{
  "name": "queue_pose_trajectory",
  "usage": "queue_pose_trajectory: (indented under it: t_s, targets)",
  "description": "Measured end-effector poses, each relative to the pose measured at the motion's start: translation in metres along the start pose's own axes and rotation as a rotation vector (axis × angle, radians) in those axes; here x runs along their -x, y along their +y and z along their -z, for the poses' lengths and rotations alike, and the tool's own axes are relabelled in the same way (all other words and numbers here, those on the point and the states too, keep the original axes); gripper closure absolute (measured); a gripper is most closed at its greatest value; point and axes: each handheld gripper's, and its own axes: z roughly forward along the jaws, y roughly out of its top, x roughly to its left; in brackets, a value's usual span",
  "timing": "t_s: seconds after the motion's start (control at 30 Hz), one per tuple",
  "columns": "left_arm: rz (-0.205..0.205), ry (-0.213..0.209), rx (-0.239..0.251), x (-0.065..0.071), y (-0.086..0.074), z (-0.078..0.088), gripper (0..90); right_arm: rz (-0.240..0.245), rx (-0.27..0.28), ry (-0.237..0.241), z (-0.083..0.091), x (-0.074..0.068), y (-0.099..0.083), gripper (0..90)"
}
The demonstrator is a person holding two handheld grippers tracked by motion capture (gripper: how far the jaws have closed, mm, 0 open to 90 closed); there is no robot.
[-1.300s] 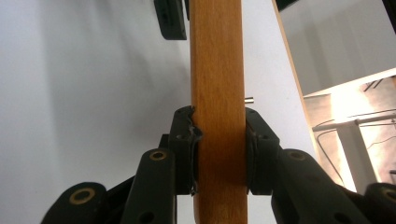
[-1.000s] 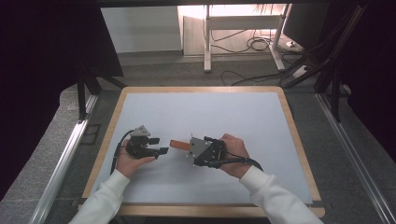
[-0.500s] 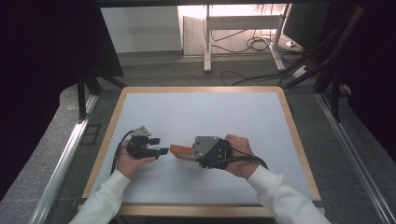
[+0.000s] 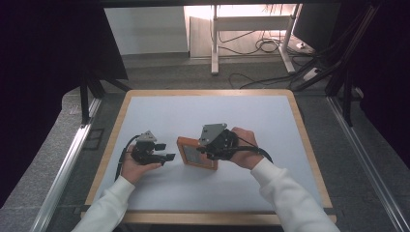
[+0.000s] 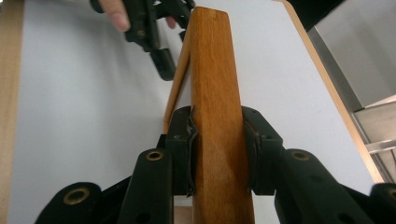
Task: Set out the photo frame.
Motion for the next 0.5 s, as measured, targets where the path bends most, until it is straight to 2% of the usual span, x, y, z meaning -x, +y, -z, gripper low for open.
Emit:
queue_pose_trajectory:
  t_s: [0.13,0.5]
  targets:
    - [-0.004,-0.003,-0.012,0.000,0.000,-0.002,33.6,-0.037,0.001,-0.004,-0.004,0.012,-0.004,64.7]
    - [-0.013,-0.011,-0.018,0.001,0.000,-0.003,33.5,-0.076,-0.007,-0.052,-0.018,0.032,-0.011,55.1]
